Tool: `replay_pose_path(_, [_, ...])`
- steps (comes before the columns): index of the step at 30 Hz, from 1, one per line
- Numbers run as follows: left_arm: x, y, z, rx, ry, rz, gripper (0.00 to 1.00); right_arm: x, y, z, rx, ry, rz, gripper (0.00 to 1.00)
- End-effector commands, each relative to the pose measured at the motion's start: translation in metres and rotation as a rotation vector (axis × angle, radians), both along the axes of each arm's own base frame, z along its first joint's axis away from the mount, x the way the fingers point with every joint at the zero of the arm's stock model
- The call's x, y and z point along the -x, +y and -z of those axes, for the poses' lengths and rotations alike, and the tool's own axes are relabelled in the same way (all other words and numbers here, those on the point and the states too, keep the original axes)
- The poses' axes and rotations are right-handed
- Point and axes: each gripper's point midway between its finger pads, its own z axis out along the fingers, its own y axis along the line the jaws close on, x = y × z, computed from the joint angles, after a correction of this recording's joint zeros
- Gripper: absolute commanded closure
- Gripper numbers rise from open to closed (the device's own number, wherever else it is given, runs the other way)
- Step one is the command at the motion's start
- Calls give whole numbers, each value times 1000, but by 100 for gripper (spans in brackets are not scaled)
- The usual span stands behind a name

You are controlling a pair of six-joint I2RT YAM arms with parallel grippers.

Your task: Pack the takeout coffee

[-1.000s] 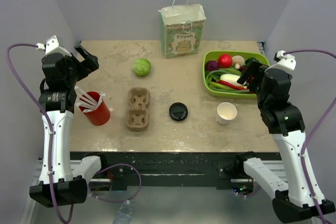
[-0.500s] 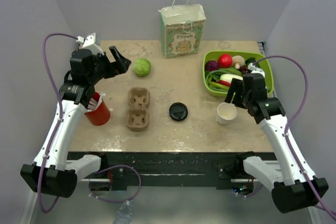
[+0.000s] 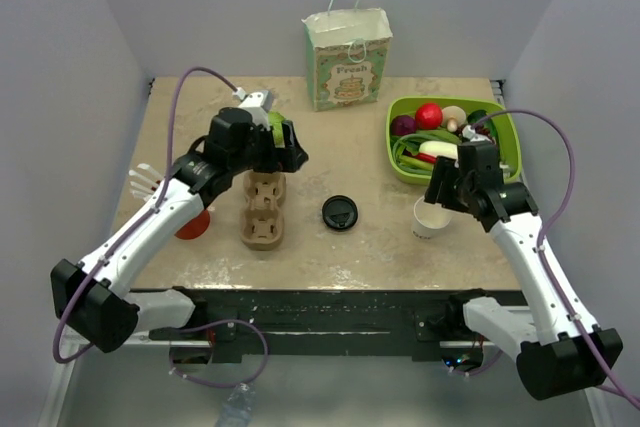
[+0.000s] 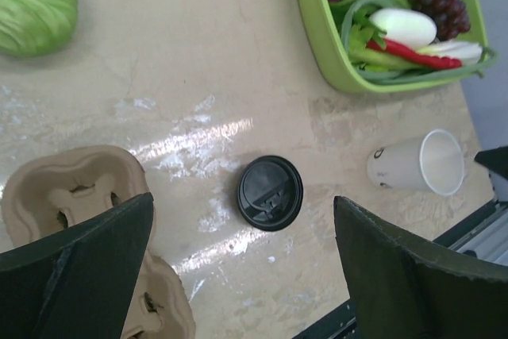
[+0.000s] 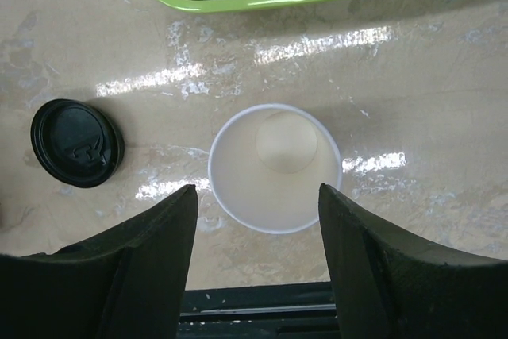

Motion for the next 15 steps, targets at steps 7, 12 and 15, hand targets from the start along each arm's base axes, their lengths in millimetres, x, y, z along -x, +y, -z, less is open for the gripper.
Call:
replay_pose_path(7, [8,-36,18,-36,18,102,0,-7,38,1,-108,-13,-216,43])
replay_pose_path(12, [7,-37,19,-45,22,97,0,-12,53,35,-66,69,-235,46])
replay_pose_path(15, [6,-34,21,-57,24,89,0,-17,58,47,-31,91,-219,57])
